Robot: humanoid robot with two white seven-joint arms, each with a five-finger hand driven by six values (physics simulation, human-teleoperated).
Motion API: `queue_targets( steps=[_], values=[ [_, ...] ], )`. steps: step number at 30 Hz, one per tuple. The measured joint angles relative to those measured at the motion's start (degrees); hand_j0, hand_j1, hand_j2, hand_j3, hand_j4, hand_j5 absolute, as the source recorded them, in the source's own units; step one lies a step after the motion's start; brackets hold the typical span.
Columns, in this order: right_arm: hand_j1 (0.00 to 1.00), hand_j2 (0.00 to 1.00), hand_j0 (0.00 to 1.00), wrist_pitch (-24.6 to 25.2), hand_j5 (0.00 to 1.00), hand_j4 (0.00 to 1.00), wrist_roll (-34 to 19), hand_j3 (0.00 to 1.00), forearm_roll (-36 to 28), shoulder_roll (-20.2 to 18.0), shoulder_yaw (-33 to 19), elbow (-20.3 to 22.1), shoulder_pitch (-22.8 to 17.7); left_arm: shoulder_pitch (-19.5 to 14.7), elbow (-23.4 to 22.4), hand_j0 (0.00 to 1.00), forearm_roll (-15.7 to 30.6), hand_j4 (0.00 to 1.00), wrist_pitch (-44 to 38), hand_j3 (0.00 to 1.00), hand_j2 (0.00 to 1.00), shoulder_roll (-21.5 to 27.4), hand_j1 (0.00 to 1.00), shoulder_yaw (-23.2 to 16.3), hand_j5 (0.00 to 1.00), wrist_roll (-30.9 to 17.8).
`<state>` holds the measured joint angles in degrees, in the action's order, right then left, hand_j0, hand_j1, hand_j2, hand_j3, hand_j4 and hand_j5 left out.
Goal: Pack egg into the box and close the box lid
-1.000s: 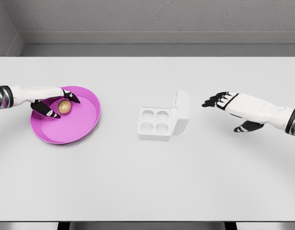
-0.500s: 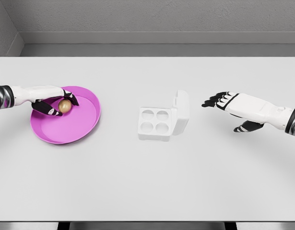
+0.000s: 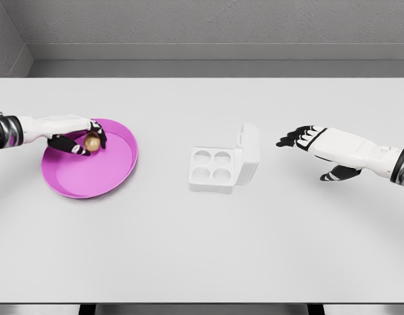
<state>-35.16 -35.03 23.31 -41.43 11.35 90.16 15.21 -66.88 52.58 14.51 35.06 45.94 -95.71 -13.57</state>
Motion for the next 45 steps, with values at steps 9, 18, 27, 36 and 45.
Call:
queue_targets(
  steps=[9, 18, 27, 36, 45],
  values=[
    [1.00, 1.00, 1.00, 0.0, 1.00, 1.00, 0.0, 1.00, 0.0, 0.0, 0.0, 0.0, 0.0, -0.1, 0.3, 0.45, 0.0, 0.45, 0.0, 0.45, 0.45, 0.0, 0.45, 1.6, 0.45, 0.1],
    [1.00, 1.00, 1.00, 0.0, 1.00, 1.00, 0.0, 1.00, 0.0, 0.0, 0.0, 0.0, 0.0, -0.3, 0.5, 0.45, 0.0, 0.45, 0.0, 0.45, 0.45, -0.1, 0.45, 4.1, 0.45, 0.0],
    [1.00, 1.00, 1.00, 0.0, 1.00, 1.00, 0.0, 1.00, 0.0, 0.0, 0.0, 0.0, 0.0, -0.6, 0.7, 0.45, 0.1, 0.45, 0.0, 0.45, 0.45, -1.9, 0.45, 5.6, 0.45, 0.1],
    [1.00, 1.00, 1.00, 0.0, 1.00, 1.00, 0.0, 1.00, 0.0, 0.0, 0.0, 0.0, 0.0, -0.6, 1.0, 0.45, 0.1, 0.45, 0.0, 0.45, 0.45, -3.9, 0.45, 6.8, 0.45, 0.1],
    [1.00, 1.00, 1.00, 0.0, 1.00, 1.00, 0.0, 1.00, 0.0, -0.1, 0.0, 0.0, 0.1, -0.7, 1.2, 0.44, 0.2, 0.44, 0.0, 0.44, 0.44, -5.9, 0.44, 7.1, 0.44, 0.1]
  ],
)
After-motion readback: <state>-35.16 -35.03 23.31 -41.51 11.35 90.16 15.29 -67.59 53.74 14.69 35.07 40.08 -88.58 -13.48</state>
